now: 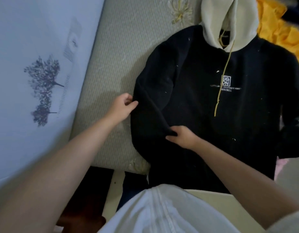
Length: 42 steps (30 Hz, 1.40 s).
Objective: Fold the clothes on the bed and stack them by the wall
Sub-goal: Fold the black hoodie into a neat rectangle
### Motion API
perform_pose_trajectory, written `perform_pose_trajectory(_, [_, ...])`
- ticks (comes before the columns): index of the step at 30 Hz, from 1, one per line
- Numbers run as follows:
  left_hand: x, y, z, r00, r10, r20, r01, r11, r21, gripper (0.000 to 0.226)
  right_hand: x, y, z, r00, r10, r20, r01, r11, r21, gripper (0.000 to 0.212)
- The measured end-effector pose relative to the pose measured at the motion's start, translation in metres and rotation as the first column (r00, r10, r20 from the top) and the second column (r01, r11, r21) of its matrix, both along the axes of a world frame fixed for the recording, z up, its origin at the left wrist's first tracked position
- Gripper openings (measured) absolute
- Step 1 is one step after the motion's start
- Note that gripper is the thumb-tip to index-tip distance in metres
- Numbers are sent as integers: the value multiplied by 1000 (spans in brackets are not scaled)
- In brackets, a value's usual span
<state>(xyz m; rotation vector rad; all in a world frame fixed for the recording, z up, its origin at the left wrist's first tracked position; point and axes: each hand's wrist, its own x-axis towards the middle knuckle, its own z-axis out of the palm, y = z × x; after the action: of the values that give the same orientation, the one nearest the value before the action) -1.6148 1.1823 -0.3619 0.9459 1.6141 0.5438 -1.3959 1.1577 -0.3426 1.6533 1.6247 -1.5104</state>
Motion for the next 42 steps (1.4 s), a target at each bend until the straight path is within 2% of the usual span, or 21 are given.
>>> perform_pose_trajectory(2, [2,7,4,997,-66,-38,67,997,36,4,26,22,17,996,-79,45,77,996,35,20])
perform_pose_trajectory(6, [35,28,18,962,-261,-85,273,944,187,33,95,64,55,959,-204,198,177,973,146,16])
perform_pose_trajectory(10, [91,62,25,827,-399,-396,531,787,315,56,163,84,91,911,-300,282,194,917,349,21])
perform_pose_trajectory(12, [114,82,25,647,-472,-598,699,681,219,61,192,93,106,884,-379,274,234,866,442,22])
perform_pose_trajectory(15, [139,119,28,322,-578,-750,850,525,-39,42,237,106,123,852,-465,242,293,805,516,20])
perform_pose_trajectory(16, [147,133,31,266,-636,-725,878,470,-90,35,249,110,125,840,-480,251,296,795,529,19])
perform_pose_trajectory(17, [154,147,35,252,-713,-654,899,423,-114,30,262,114,125,827,-492,272,293,790,539,19])
perform_pose_trajectory(19, [167,171,51,339,-833,-437,901,421,-106,19,284,123,122,787,-518,334,295,792,534,22])
perform_pose_trajectory(20, [173,182,60,374,-847,-378,891,441,-107,15,293,129,120,772,-514,374,287,807,517,23])
perform_pose_trajectory(21, [178,194,67,358,-852,-382,891,434,-133,16,300,135,117,770,-484,416,258,832,490,26])
perform_pose_trajectory(22, [181,205,74,283,-859,-426,899,392,-194,20,305,142,113,775,-433,461,212,864,457,29])
perform_pose_trajectory(25, [189,238,85,-71,-830,-554,839,251,-482,31,301,163,97,779,-298,552,42,902,429,30])
perform_pose_trajectory(26, [189,251,87,-149,-800,-580,797,250,-550,33,295,171,90,778,-251,576,-36,898,439,29])
perform_pose_trajectory(28, [182,270,88,-221,-729,-648,713,332,-617,37,280,189,75,765,-181,618,-167,872,461,26])
perform_pose_trajectory(30, [169,275,82,-212,-576,-790,726,449,-522,36,267,204,59,751,-217,624,-224,805,550,21])
perform_pose_trajectory(31, [162,271,74,-163,-475,-865,762,496,-416,35,263,209,51,743,-252,620,-242,763,599,20])
perform_pose_trajectory(34, [150,231,42,184,-287,-940,780,625,-38,49,257,213,25,716,-339,610,-239,702,670,34])
perform_pose_trajectory(36, [149,192,18,336,-297,-894,756,651,68,59,250,205,10,753,-336,566,-180,723,668,47])
perform_pose_trajectory(38, [147,153,-5,331,-433,-838,765,644,-30,77,241,189,-6,810,-286,512,-152,741,654,55])
perform_pose_trajectory(40, [142,123,-25,233,-585,-777,775,595,-216,95,237,172,-20,842,-217,493,-157,777,610,58])
perform_pose_trajectory(42, [135,108,-41,132,-669,-732,773,531,-346,100,240,155,-30,849,-181,497,-127,843,523,60])
